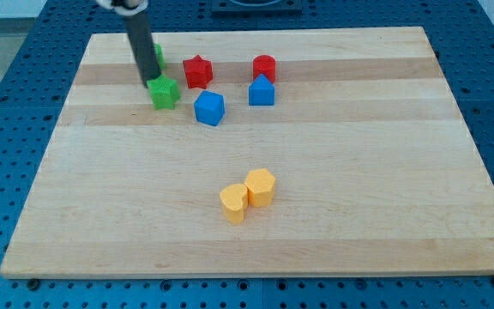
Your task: Separate the hexagon from the heart
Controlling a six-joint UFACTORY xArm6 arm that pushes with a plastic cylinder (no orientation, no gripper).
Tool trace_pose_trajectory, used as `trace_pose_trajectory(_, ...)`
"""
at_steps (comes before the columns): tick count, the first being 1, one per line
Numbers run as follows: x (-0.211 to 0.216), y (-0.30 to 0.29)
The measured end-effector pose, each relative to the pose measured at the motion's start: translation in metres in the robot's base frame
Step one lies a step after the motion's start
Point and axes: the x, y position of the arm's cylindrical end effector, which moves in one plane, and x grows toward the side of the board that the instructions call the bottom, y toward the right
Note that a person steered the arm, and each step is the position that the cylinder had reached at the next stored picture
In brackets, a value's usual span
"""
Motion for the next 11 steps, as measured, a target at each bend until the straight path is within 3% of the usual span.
trace_pose_trajectory(2, 0.014, -0.018)
trace_pose_trajectory(3, 0.065, -0.015)
trace_pose_trajectory(4, 0.079, 0.001)
trace_pose_trajectory(5, 0.127, 0.044)
trace_pose_trajectory(6, 0.204, 0.049)
trace_pose_trajectory(7, 0.248, 0.121)
trace_pose_trajectory(10, 0.186, 0.174)
trace_pose_trajectory(11, 0.139, 0.163)
